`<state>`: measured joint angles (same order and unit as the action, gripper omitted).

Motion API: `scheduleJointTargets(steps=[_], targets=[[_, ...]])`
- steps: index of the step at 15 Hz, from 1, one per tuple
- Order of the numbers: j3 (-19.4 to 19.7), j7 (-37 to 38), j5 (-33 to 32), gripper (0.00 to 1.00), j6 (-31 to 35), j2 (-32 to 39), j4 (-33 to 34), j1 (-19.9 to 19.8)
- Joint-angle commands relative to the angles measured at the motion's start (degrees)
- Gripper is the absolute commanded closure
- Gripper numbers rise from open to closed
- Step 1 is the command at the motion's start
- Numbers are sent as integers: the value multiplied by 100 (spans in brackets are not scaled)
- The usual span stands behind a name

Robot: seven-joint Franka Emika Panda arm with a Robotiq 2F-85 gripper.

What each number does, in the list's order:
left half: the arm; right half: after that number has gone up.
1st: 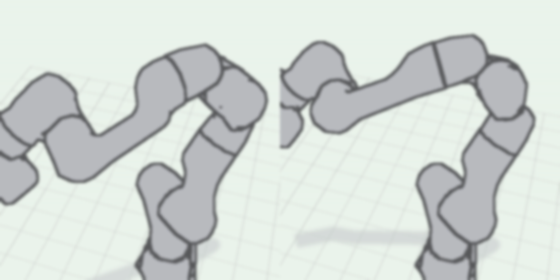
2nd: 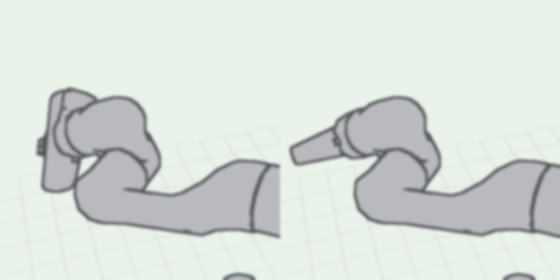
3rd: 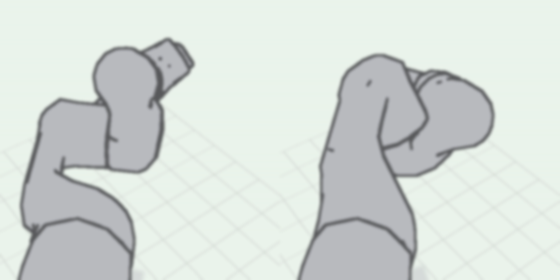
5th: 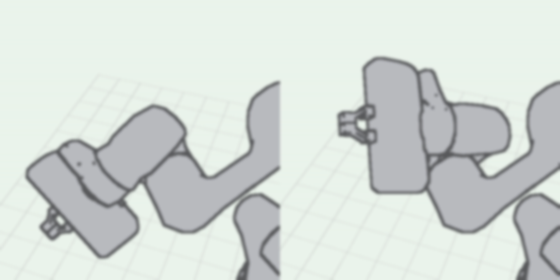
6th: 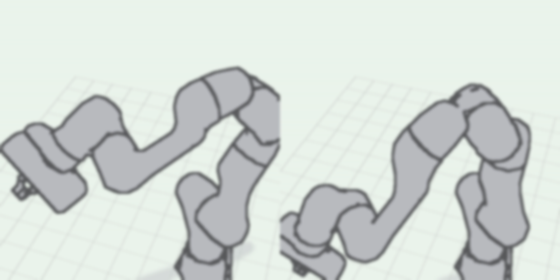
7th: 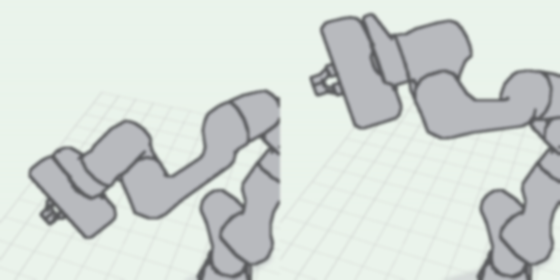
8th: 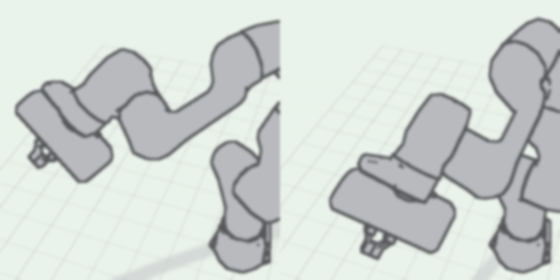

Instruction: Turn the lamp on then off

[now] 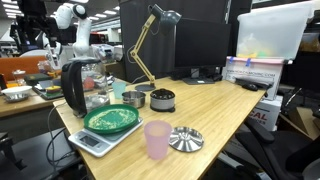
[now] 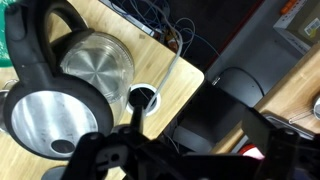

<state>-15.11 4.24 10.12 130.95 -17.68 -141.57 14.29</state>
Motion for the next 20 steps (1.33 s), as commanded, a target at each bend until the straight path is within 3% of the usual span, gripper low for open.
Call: scheduleJointTargets(steps=[1, 8, 12, 16, 20], targets=[[29, 19, -47, 0, 12, 77, 62, 46], [55, 17, -67, 0, 14, 111, 87, 32], [-56, 262, -398, 0, 610, 461, 269, -47], [-225, 748, -1129, 0, 1168, 1136, 667, -96], [-299, 1703, -2478, 0, 1480, 2133, 1271, 2]])
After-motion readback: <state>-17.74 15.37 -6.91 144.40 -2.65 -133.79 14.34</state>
